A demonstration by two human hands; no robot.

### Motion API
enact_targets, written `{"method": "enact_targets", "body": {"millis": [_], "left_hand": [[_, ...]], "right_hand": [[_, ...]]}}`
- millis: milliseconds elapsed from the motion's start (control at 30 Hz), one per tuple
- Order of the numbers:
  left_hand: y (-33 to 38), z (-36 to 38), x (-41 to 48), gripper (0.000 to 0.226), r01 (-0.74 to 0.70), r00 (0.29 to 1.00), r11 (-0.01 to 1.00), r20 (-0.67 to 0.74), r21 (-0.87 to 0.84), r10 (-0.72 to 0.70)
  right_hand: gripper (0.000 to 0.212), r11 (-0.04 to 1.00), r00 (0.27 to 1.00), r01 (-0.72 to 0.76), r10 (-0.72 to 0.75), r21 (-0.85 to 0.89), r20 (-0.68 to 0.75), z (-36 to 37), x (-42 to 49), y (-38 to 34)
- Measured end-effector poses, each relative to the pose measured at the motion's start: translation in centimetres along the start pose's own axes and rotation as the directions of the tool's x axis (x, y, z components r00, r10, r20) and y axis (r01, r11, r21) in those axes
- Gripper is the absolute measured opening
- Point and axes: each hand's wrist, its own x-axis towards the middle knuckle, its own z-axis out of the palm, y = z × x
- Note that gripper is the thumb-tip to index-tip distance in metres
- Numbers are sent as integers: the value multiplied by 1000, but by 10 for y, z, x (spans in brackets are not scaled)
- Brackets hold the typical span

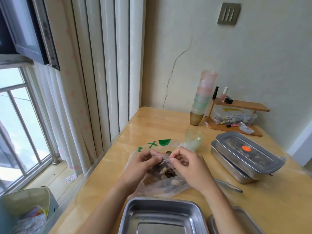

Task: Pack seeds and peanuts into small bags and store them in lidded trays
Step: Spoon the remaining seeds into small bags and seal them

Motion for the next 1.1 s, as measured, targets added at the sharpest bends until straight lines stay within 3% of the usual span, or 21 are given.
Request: {"method": "enact_targets", "body": {"millis": [100,200,333,633,867,1100], "left_hand": [[-1,1,-1,25,9,1000,1000,-11,-24,-10],[-1,4,-2,28,16,999,998,-46,-55,-18],[0,4,-2,32,12,997,998,-76,-59,-17],[3,4,-3,35,13,996,999,-91,-53,-18],[9,7,-8,27,-38,999,998,11,42,38],[12,7,-10,26,13,999,1000,-48,-15,-13]], "right_hand": [[20,986,997,-64,71,153,-39,8,0,-2],[16,914,971,-228,237,336,14,14,1,1],[8,869,949,-309,309,387,65,17,3,6],[11,841,959,-284,253,461,131,13,2,4],[8,856,971,-239,217,458,101,13,3,5],[9,871,976,-216,177,442,129,13,2,6]]}}
